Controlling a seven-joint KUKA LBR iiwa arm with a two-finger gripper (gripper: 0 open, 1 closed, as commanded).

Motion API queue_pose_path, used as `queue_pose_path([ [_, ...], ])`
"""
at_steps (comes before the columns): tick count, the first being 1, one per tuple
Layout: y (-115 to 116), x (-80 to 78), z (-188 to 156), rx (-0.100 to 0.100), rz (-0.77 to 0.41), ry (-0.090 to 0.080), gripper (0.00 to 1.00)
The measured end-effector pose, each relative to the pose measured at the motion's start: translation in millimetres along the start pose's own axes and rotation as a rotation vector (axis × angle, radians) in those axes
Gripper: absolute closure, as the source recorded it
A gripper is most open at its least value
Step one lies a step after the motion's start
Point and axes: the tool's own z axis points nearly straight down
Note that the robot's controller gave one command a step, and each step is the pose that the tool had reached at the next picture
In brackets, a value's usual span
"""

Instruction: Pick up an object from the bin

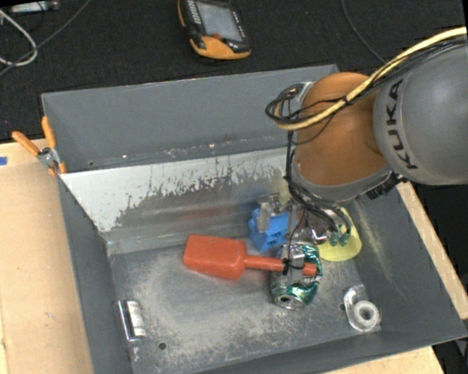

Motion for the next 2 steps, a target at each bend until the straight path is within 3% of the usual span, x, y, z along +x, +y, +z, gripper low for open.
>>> queue_pose_path([
  [1, 1.6, 3.7, -2.2, 0.0, -0.016, 0.001, 0.0],
  [2, -9.1, -34.6, 60.1, -0.001, -0.103, 0.004, 0.0],
])
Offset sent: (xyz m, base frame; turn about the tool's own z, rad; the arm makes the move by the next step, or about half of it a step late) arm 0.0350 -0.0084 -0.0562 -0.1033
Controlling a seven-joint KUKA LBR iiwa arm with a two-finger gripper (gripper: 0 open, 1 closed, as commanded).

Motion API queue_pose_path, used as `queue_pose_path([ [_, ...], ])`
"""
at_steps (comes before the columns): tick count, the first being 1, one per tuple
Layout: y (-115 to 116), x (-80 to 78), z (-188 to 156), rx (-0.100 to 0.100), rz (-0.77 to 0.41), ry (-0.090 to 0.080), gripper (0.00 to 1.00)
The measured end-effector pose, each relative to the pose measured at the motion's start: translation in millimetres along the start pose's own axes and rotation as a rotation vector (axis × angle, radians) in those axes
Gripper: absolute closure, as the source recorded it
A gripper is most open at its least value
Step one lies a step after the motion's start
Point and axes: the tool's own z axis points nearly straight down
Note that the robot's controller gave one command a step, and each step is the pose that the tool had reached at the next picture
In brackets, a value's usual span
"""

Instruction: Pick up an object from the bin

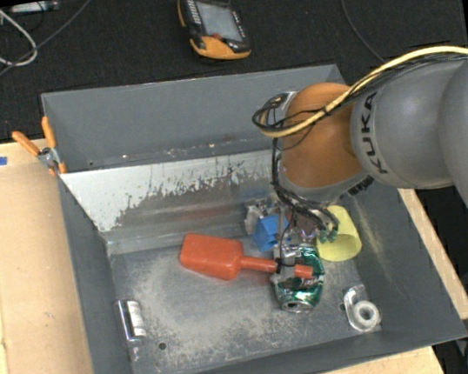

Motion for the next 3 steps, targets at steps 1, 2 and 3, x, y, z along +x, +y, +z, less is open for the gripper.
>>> queue_pose_path([
  [1, 18.3, 35.1, -47.2, -0.003, 0.123, -0.007, 0.0],
  [2, 8.5, 24.0, -39.2, -0.004, 0.145, -0.015, 0.0],
  [3, -2.5, 23.2, -22.2, -0.003, 0.26, -0.009, 0.0],
])
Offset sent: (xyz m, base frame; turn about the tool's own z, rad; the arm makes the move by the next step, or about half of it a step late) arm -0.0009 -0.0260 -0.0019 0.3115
